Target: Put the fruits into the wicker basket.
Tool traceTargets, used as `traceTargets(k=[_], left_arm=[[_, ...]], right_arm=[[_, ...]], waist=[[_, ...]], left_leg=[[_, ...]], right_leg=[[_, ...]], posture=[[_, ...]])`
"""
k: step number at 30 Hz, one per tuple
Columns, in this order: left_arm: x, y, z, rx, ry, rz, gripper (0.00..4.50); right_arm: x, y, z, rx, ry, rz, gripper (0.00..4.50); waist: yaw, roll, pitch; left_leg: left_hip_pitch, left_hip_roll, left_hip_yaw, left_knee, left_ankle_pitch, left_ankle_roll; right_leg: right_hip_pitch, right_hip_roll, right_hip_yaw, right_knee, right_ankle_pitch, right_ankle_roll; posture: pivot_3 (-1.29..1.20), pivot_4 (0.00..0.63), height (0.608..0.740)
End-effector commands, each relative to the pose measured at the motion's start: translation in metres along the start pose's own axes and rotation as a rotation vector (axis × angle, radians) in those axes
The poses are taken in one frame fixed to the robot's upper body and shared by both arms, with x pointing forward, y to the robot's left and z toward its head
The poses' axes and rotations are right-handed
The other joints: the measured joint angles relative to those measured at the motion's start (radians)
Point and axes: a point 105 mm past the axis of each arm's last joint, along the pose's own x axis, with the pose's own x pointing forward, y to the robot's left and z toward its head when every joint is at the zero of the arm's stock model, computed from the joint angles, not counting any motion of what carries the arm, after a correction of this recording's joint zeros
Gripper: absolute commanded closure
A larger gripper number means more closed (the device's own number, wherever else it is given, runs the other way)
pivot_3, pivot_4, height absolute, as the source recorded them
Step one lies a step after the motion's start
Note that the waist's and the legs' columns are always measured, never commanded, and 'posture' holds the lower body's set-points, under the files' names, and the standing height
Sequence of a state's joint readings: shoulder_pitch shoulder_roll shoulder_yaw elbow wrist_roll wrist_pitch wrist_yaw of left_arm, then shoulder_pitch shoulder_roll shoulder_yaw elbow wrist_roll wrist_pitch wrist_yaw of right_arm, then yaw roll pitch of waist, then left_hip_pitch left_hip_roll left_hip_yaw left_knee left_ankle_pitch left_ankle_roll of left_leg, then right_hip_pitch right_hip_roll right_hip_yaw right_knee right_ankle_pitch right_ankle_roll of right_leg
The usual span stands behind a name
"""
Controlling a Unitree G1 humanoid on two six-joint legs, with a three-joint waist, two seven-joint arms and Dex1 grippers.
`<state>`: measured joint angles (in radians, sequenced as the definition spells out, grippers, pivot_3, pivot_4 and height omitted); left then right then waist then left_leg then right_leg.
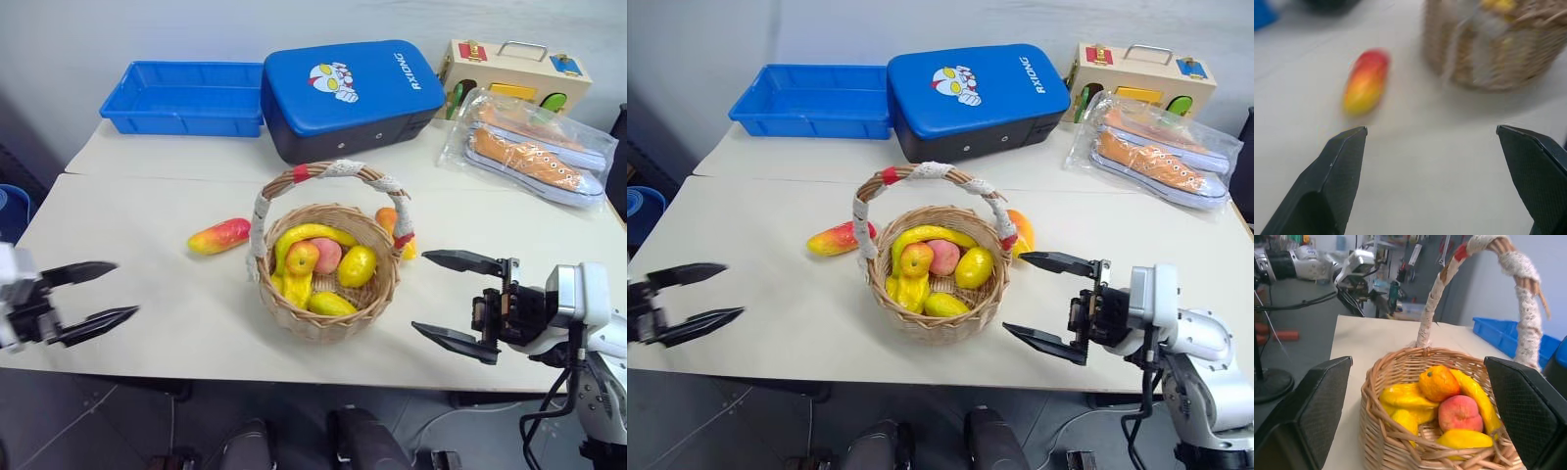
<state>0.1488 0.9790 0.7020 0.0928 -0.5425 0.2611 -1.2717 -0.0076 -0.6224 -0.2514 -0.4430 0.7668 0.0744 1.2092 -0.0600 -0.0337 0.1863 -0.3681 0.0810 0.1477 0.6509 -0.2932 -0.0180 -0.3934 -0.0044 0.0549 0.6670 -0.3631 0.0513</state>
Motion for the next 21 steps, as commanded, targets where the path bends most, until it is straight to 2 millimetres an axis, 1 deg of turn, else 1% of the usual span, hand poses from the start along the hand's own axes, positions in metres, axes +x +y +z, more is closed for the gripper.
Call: traceTargets(k=[1,2,3,4,5,6,9,10,12,14,16,17,19,21], left_arm=[[-0.05,0.032,-0.019,-0.008,0.088,0.201,0.06],[-0.053,0.038,-0.021,-0.008,0.091,0.223,0.06],[-0.051,0.039,-0.02,-0.01,0.089,0.209,0.06],[-0.047,0.039,-0.019,-0.011,0.085,0.189,0.06],[-0.045,0.04,-0.019,-0.011,0.084,0.172,0.06],[-0.038,0.038,-0.017,-0.025,0.083,0.136,0.06],[0.021,0.035,0.008,0.004,0.03,-0.054,0.06],[0.037,0.038,0.016,0.029,0.013,-0.076,0.06],[0.067,0.04,0.024,0.043,0.009,-0.137,0.06],[0.095,0.041,0.029,0.057,0.027,-0.19,0.06],[0.125,0.045,0.033,0.081,0.061,-0.21,0.06],[0.135,0.047,0.034,0.087,0.076,-0.208,0.06],[0.154,0.048,0.026,0.156,0.164,-0.218,0.06],[0.17,0.051,0.024,0.171,0.187,-0.198,0.06]], right_arm=[[0.003,0.003,0.007,-0.054,-0.034,0.003,0.0],[0.002,0.004,0.006,-0.059,-0.037,-0.002,0.0],[0.0,0.005,0.005,-0.059,-0.036,-0.009,0.0],[-0.001,0.006,0.004,-0.06,-0.032,-0.014,0.0],[-0.002,0.007,0.004,-0.061,-0.03,-0.017,0.0],[-0.003,0.007,0.003,-0.066,-0.027,-0.022,0.0],[-0.008,0.004,0.004,-0.083,-0.02,-0.056,0.0],[-0.008,0.004,0.004,-0.084,-0.02,-0.058,0.0],[-0.008,0.004,0.004,-0.088,-0.017,-0.062,0.0],[-0.009,0.003,0.003,-0.098,-0.013,-0.072,0.0],[-0.011,0.003,0.004,-0.105,-0.005,-0.086,0.0],[-0.012,0.003,0.004,-0.107,-0.003,-0.09,0.0],[-0.013,0.004,0.004,-0.109,-0.002,-0.106,0.0],[-0.012,0.005,0.004,-0.11,-0.001,-0.116,0.0]], waist=[[0.003,-0.001,0.0],[0.004,-0.002,-0.001],[0.007,-0.002,-0.001],[0.011,-0.003,-0.002],[0.014,-0.004,-0.002],[0.015,-0.004,-0.002],[0.029,-0.005,-0.003],[0.037,-0.006,-0.003],[0.037,-0.008,-0.005],[0.033,-0.008,-0.005],[0.031,-0.008,-0.005],[0.028,-0.008,-0.005],[0.019,-0.008,-0.005],[0.012,-0.008,-0.005]], left_leg=[[0.0,0.0,0.0,0.0,-0.001,0.001],[0.0,-0.001,0.0,-0.001,-0.001,0.001],[0.0,-0.001,0.0,-0.001,-0.003,0.003],[0.0,-0.002,0.0,-0.002,-0.005,0.007],[-0.001,-0.002,-0.001,-0.002,-0.005,0.008],[-0.001,-0.002,-0.001,-0.002,-0.005,0.008],[-0.001,-0.002,-0.001,-0.001,-0.005,0.008],[-0.002,-0.001,-0.001,-0.001,-0.005,0.008],[-0.002,-0.001,0.001,-0.001,-0.003,0.007],[-0.003,0.0,0.002,0.0,-0.003,0.006],[-0.002,0.001,0.005,0.0,0.0,0.001],[-0.003,0.001,0.006,0.001,0.001,0.0],[-0.002,0.002,0.008,0.001,0.001,-0.001],[-0.002,0.003,0.011,0.0,0.001,-0.002]], right_leg=[[0.0,-0.001,-0.001,-0.001,0.0,0.0],[0.0,-0.002,-0.002,-0.001,0.0,0.0],[0.0,-0.003,-0.002,-0.001,0.0,-0.001],[0.0,-0.004,-0.003,-0.002,0.0,-0.001],[0.001,-0.005,-0.005,-0.002,0.0,-0.001],[0.001,-0.006,-0.007,-0.003,0.0,-0.001],[0.003,-0.008,-0.009,-0.003,0.0,-0.001],[0.003,-0.008,-0.011,-0.003,0.0,-0.001],[0.003,-0.009,-0.014,-0.002,0.0,-0.001],[0.002,-0.008,-0.014,-0.002,0.0,-0.001],[0.001,-0.006,-0.014,-0.001,0.0,-0.001],[0.001,-0.005,-0.013,-0.001,0.0,-0.001],[-0.001,-0.004,-0.011,0.0,0.0,0.0],[-0.003,-0.003,-0.01,0.001,0.0,0.0]], posture=[[0.0,0.15,0.74],[0.0,0.15,0.74],[0.0,0.15,0.74],[0.0,0.15,0.74],[0.0,0.15,0.74],[0.0,0.15,0.74],[0.0,0.15,0.74],[0.0,0.15,0.74],[0.0,0.15,0.74],[0.0,0.15,0.74],[0.0,0.15,0.74],[0.0,0.15,0.74],[0.0,0.15,0.74],[0.0,0.15,0.74]])
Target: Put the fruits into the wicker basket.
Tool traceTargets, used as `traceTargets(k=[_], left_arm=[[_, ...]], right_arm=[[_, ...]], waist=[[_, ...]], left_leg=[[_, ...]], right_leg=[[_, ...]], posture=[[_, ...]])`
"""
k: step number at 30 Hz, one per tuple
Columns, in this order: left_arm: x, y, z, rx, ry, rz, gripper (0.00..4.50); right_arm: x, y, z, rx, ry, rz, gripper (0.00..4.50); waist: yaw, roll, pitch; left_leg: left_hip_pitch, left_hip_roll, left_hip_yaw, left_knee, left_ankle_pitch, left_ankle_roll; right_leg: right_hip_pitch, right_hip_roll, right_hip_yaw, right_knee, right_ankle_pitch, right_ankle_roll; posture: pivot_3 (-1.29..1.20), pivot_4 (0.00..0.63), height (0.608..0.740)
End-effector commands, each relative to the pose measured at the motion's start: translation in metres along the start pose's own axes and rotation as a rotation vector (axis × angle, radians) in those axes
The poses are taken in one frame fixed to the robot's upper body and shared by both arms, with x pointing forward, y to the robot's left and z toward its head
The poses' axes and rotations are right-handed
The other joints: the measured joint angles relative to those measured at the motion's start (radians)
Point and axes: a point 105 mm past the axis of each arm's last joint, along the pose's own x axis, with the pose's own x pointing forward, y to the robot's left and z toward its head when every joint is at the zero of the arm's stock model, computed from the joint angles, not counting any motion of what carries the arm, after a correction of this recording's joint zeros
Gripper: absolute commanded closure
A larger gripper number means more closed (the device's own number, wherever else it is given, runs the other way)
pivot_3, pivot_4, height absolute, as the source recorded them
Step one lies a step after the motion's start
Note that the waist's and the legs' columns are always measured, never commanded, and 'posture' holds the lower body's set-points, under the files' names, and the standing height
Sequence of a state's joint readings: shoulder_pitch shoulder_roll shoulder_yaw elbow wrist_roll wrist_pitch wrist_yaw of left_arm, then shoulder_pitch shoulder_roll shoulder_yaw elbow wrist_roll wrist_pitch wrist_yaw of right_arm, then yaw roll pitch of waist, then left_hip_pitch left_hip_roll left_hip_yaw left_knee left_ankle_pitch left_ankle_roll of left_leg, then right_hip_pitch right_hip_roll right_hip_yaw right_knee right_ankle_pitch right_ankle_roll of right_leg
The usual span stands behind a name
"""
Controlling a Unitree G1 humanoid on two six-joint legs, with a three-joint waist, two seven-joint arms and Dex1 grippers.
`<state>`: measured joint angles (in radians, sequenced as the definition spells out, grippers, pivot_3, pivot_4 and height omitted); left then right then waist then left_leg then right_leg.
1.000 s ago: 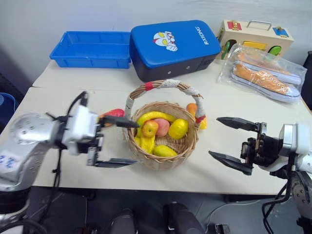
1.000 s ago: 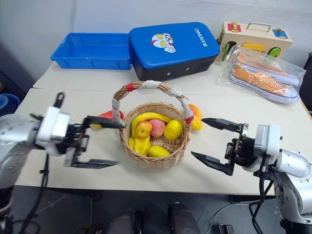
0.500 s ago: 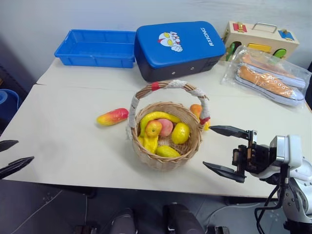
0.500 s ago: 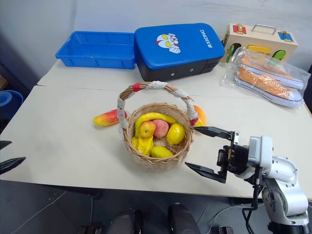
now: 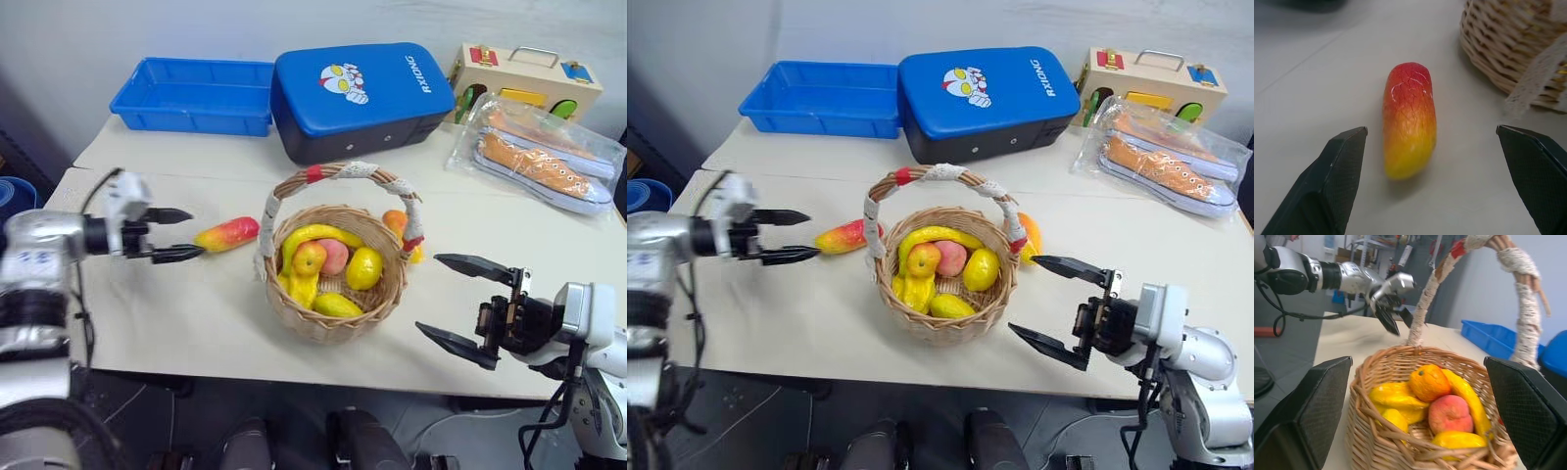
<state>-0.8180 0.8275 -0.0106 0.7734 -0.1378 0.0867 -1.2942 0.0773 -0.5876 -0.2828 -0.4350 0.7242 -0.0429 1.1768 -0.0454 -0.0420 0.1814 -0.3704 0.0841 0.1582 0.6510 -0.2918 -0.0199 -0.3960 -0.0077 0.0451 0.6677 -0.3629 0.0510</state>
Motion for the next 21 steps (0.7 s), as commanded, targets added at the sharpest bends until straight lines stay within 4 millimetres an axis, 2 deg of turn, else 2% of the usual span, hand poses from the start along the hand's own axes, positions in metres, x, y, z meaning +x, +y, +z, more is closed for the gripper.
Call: traceTargets(k=[1,3,4,7,10,12,13,15,17,20,21], left_arm=[[0.016,0.014,-0.004,0.02,0.06,0.06,0.06],[0.027,0.013,-0.004,0.013,0.051,0.051,0.06],[0.031,0.01,-0.004,0.013,0.044,0.029,0.24],[0.035,0.009,-0.002,0.014,0.008,0.024,0.9],[0.03,0.011,-0.006,0.017,-0.006,0.049,1.87],[0.019,0.008,-0.006,0.02,-0.041,0.024,2.38],[0.007,0.005,0.0,0.038,-0.089,0.007,2.49],[-0.02,-0.007,0.01,0.105,-0.16,-0.066,2.49],[-0.051,-0.028,0.007,0.179,-0.109,-0.136,2.49],[-0.069,-0.055,0.004,0.208,-0.033,-0.201,2.49],[-0.071,-0.071,0.012,0.233,-0.05,-0.236,2.49]], right_arm=[[0.001,0.003,0.009,-0.047,-0.013,-0.02,0.0],[0.001,0.005,0.009,-0.049,-0.014,-0.033,0.0],[0.001,0.005,0.009,-0.049,-0.014,-0.042,0.0],[0.0,0.005,0.008,-0.048,-0.011,-0.056,0.0],[-0.001,0.006,0.005,-0.043,-0.005,-0.058,0.0],[0.0,0.005,0.003,-0.041,-0.004,-0.059,0.0],[-0.001,0.005,0.003,-0.039,-0.004,-0.057,0.0],[-0.002,0.005,0.002,-0.036,0.001,-0.052,0.0],[-0.006,0.004,-0.001,-0.032,0.014,-0.043,0.0],[-0.011,0.003,-0.005,-0.027,0.027,-0.038,0.0],[-0.013,0.001,-0.007,-0.021,0.027,-0.048,0.0]], waist=[[-0.004,0.0,0.0],[-0.006,0.0,0.0],[-0.007,0.0,0.0],[-0.011,0.0,0.0],[-0.01,0.0,0.0],[-0.011,0.0,0.0],[-0.012,0.0,0.0],[-0.017,0.0,0.0],[-0.02,0.0,0.0],[-0.028,0.0,0.0],[-0.023,0.001,0.001]], left_leg=[[0.0,0.0,0.0,0.0,0.0,0.0],[0.0,0.001,0.0,0.0,0.0,-0.001],[0.0,0.001,0.0,0.001,0.0,-0.001],[0.0,0.001,0.001,0.003,0.0,-0.001],[0.0,0.001,0.001,0.005,0.001,-0.001],[0.0,0.001,0.001,0.005,0.001,-0.001],[0.0,0.001,0.001,0.005,0.001,-0.001],[0.001,0.001,0.002,0.004,0.001,-0.001],[0.001,0.003,0.002,0.004,0.0,-0.002],[0.002,0.004,0.0,0.002,-0.001,-0.003],[0.002,0.004,0.0,0.002,-0.001,-0.003]], right_leg=[[-0.001,0.0,0.0,0.002,0.0,0.0],[-0.002,0.0,0.0,0.003,0.0,0.0],[-0.002,0.0,0.0,0.004,0.0,0.0],[-0.002,0.0,0.001,0.005,0.0,0.0],[-0.002,0.0,0.001,0.007,0.0,0.0],[-0.002,-0.001,0.001,0.008,0.0,0.0],[-0.002,0.0,0.001,0.008,0.0,0.0],[-0.002,0.0,0.001,0.008,0.0,0.0],[-0.003,0.0,-0.001,0.011,0.0,0.0],[-0.004,-0.001,-0.001,0.013,0.0,0.0],[-0.004,-0.001,-0.001,0.013,0.0,0.0]], posture=[[0.0,0.15,0.74],[0.0,0.15,0.74],[0.0,0.15,0.74],[0.0,0.15,0.74],[0.0,0.15,0.74],[0.0,0.15,0.74],[0.0,0.15,0.74],[0.0,0.15,0.74],[0.0,0.15,0.74],[0.0,0.15,0.74],[0.0,0.15,0.74]])
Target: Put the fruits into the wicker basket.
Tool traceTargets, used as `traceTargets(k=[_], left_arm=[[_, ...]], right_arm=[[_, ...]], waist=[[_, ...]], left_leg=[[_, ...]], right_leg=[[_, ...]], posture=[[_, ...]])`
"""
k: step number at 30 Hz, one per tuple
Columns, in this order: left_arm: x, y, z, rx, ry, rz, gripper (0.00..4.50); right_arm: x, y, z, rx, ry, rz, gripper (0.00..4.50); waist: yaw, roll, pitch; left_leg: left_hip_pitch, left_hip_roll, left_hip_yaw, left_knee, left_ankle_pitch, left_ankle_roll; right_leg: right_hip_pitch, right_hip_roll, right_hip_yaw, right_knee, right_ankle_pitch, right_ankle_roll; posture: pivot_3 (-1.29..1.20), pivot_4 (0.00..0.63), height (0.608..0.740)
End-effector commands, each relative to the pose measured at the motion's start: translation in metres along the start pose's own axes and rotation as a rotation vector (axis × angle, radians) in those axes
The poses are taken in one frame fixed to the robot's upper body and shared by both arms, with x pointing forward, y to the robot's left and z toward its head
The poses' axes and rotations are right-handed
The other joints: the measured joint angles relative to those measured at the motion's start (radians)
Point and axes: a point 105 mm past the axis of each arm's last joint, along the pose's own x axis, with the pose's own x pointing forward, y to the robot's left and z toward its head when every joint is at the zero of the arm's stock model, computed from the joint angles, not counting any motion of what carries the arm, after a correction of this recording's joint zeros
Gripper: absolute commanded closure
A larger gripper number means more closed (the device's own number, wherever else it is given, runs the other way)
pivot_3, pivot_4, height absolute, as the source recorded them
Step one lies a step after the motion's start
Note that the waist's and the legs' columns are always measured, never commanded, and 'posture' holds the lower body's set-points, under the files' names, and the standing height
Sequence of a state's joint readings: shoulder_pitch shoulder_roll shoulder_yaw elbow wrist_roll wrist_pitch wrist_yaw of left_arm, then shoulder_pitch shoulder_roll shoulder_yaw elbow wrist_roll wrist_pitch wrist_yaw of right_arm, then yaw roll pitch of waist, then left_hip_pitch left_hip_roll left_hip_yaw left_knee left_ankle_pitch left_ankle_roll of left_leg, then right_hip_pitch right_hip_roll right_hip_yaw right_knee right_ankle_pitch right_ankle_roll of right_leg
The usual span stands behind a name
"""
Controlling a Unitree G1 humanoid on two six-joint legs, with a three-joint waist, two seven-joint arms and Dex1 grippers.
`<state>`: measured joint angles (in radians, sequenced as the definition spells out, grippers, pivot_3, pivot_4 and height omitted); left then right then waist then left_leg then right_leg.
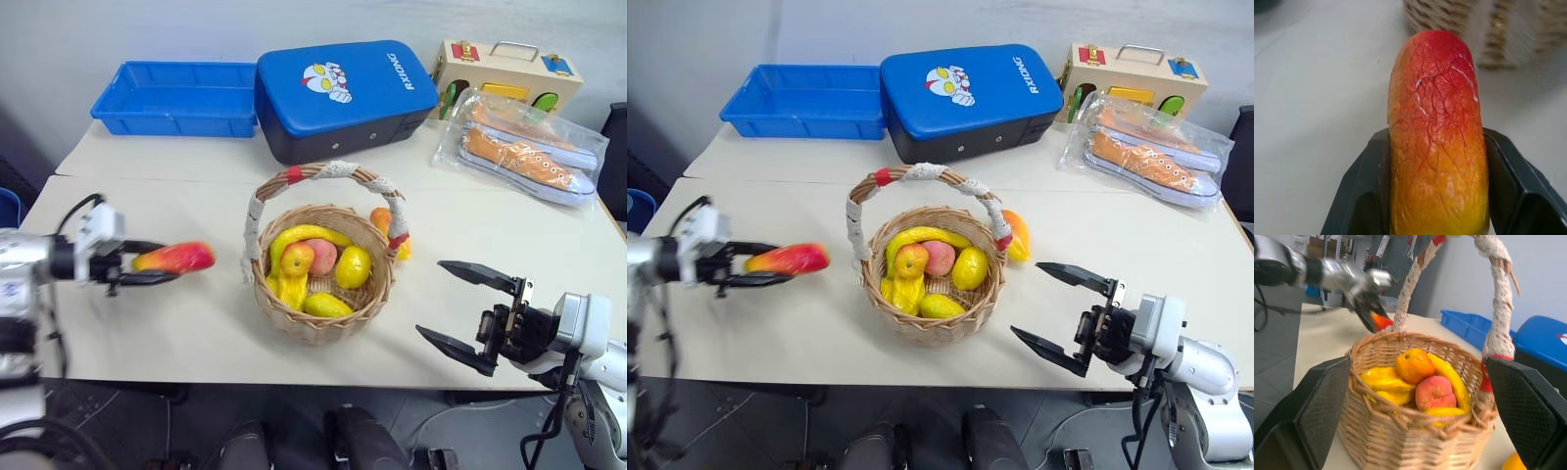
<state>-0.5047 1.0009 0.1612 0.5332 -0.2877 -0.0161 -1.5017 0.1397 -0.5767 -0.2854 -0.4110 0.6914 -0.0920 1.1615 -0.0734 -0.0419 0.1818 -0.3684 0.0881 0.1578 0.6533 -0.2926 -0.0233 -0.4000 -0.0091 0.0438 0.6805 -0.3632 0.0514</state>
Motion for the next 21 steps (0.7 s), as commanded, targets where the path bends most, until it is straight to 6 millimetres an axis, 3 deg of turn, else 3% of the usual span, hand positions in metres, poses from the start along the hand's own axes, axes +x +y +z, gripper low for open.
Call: traceTargets(k=[1,2,6,10,12,16,21], left_arm=[[-0.004,-0.04,0.04,0.127,-0.066,-0.154,2.49],[-0.002,-0.053,0.05,0.138,-0.082,-0.186,2.49],[0.038,-0.089,0.105,0.176,-0.235,-0.212,2.49],[0.068,-0.101,0.124,0.147,-0.291,-0.208,2.49],[0.089,-0.099,0.132,0.135,-0.31,-0.166,2.49],[0.109,-0.096,0.141,0.088,-0.341,-0.119,2.49],[0.115,-0.1,0.142,0.094,-0.362,-0.137,1.06]], right_arm=[[-0.004,-0.005,0.002,-0.026,-0.016,-0.002,0.0],[-0.006,-0.007,0.0,-0.023,-0.015,-0.012,0.0],[-0.012,-0.011,-0.009,-0.006,0.01,-0.003,0.0],[-0.012,-0.018,-0.009,-0.007,0.007,0.0,0.0],[-0.01,-0.022,-0.006,-0.014,0.001,-0.009,0.0],[-0.009,-0.022,-0.002,-0.016,-0.002,-0.02,0.0],[-0.012,-0.019,-0.003,-0.007,0.029,-0.07,0.0]], waist=[[0.009,0.001,0.001],[0.017,0.003,0.002],[0.04,0.003,0.002],[0.043,0.006,0.0],[0.041,0.007,0.001],[0.039,0.007,0.001],[0.038,0.007,0.001]], left_leg=[[-0.001,0.0,-0.001,0.001,0.0,0.0],[-0.001,0.0,-0.001,0.001,0.0,0.001],[0.0,-0.004,-0.009,0.0,0.0,0.005],[0.001,-0.006,-0.009,0.0,-0.001,0.008],[0.0,-0.006,-0.009,0.0,0.001,0.004],[0.0,-0.005,-0.009,0.0,0.002,0.002],[0.0,-0.005,-0.009,-0.001,0.003,0.001]], right_leg=[[0.0,0.0,-0.001,0.0,0.0,0.0],[0.001,-0.001,0.0,-0.001,0.0,0.0],[0.01,-0.004,-0.005,-0.008,-0.001,-0.002],[0.01,-0.004,-0.004,-0.009,0.0,-0.001],[0.01,-0.002,-0.002,-0.008,0.0,-0.001],[0.009,0.001,-0.001,-0.008,0.0,-0.001],[0.008,0.002,0.001,-0.008,0.0,-0.001]], posture=[[0.0,0.15,0.74],[0.0,0.15,0.74],[0.0,0.15,0.74],[0.0,0.15,0.74],[0.0,0.15,0.74],[0.0,0.15,0.74],[0.0,0.15,0.74]])
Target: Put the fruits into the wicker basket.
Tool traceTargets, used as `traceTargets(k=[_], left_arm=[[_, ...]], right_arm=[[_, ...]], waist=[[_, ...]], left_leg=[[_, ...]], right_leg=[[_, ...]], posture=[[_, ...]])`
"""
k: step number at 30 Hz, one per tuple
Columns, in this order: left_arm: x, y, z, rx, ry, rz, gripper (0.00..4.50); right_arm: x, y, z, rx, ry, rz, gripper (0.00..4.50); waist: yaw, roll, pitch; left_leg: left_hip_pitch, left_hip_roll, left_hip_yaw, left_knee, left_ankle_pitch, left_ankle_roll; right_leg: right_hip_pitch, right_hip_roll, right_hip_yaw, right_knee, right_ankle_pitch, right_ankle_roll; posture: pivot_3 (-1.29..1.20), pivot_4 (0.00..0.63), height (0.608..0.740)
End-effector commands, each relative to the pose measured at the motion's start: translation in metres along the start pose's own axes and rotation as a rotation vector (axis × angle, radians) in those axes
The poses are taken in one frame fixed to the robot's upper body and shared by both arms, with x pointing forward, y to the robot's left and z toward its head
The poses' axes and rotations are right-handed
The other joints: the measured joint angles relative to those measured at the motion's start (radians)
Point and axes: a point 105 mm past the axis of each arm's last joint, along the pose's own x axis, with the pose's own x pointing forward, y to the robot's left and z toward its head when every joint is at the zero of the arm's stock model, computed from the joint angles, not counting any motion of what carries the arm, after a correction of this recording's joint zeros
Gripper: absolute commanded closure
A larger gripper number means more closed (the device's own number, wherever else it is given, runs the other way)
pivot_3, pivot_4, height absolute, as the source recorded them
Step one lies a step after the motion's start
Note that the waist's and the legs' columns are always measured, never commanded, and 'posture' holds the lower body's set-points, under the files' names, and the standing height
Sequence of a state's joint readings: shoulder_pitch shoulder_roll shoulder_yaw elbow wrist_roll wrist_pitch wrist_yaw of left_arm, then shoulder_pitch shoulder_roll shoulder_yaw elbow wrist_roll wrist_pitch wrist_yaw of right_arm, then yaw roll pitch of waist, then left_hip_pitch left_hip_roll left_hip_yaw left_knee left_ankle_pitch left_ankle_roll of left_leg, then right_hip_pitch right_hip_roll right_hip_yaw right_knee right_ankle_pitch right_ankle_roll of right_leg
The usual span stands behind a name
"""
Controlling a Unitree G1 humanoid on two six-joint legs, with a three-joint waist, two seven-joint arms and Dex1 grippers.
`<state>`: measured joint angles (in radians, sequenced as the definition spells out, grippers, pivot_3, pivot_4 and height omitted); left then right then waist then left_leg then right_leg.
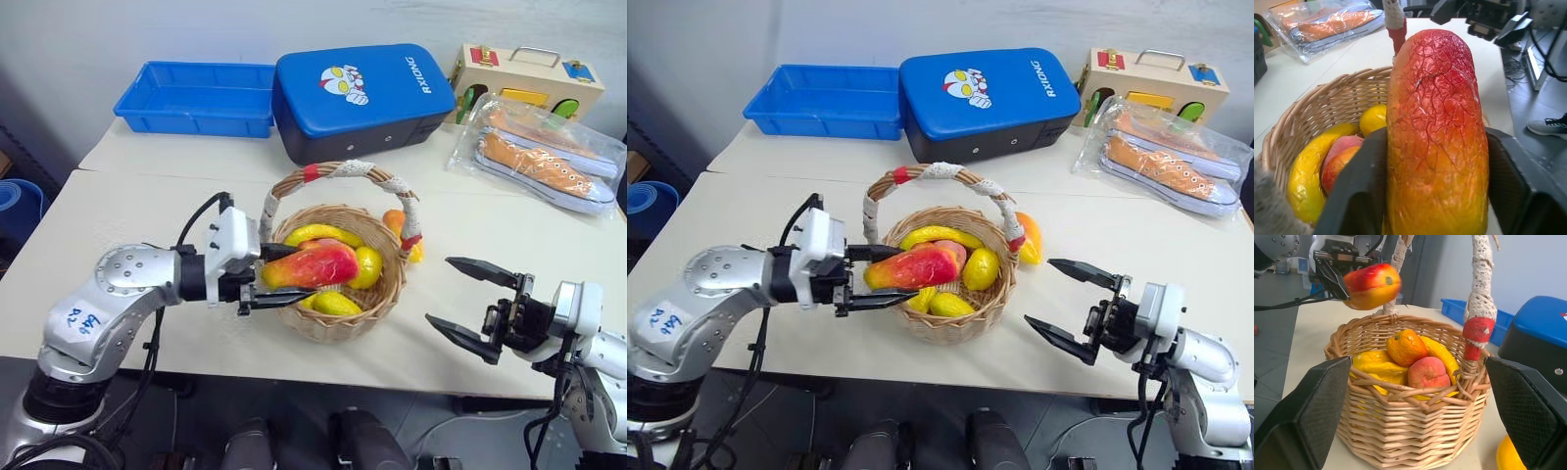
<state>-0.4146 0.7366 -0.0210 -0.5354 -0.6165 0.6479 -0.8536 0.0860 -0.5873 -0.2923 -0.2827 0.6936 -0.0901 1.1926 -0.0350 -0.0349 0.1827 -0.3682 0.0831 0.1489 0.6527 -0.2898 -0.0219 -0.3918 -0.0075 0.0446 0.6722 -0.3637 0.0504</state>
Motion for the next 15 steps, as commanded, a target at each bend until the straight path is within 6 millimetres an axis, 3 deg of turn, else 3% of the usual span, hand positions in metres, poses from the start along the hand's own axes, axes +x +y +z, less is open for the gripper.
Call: traceTargets(k=[1,4,10,13,15], left_arm=[[-0.003,-0.005,0.006,0.045,-0.005,-0.022,0.9],[-0.014,-0.005,0.007,0.045,-0.018,-0.036,0.07],[-0.06,-0.015,0.007,0.052,-0.027,-0.074,0.07],[-0.087,-0.014,0.005,0.047,0.022,-0.033,0.07],[-0.112,-0.002,0.0,0.028,0.047,0.069,0.03]], right_arm=[[-0.004,-0.004,0.01,-0.046,0.013,-0.05,0.0],[-0.017,-0.017,0.003,-0.04,0.097,-0.144,0.0],[-0.071,-0.05,-0.02,-0.064,0.292,-0.41,0.0],[-0.094,-0.054,-0.035,-0.056,0.368,-0.441,0.0],[-0.111,-0.052,-0.046,-0.015,0.423,-0.426,0.0]], waist=[[-0.001,0.0,0.0],[-0.001,0.0,0.0],[-0.002,0.0,0.0],[-0.004,0.0,0.0],[-0.007,0.002,0.001]], left_leg=[[0.0,0.0,0.0,0.0,0.0,0.0],[0.0,0.0,0.0,0.0,0.0,0.0],[0.0,0.0,0.001,0.0,0.0,0.0],[0.0,0.0,0.001,-0.001,0.0,0.0],[0.001,0.0,0.001,-0.001,0.0,0.0]], right_leg=[[0.0,0.0,0.0,0.0,0.0,0.0],[0.0,0.0,0.0,0.0,0.0,0.0],[0.0,0.0,0.0,-0.001,0.0,0.0],[0.0,-0.001,0.0,-0.002,0.0,-0.001],[0.001,-0.001,0.0,-0.003,0.0,-0.001]], posture=[[0.0,0.15,0.74],[0.0,0.15,0.74],[0.0,0.15,0.74],[0.0,0.15,0.74],[0.0,0.15,0.74]])
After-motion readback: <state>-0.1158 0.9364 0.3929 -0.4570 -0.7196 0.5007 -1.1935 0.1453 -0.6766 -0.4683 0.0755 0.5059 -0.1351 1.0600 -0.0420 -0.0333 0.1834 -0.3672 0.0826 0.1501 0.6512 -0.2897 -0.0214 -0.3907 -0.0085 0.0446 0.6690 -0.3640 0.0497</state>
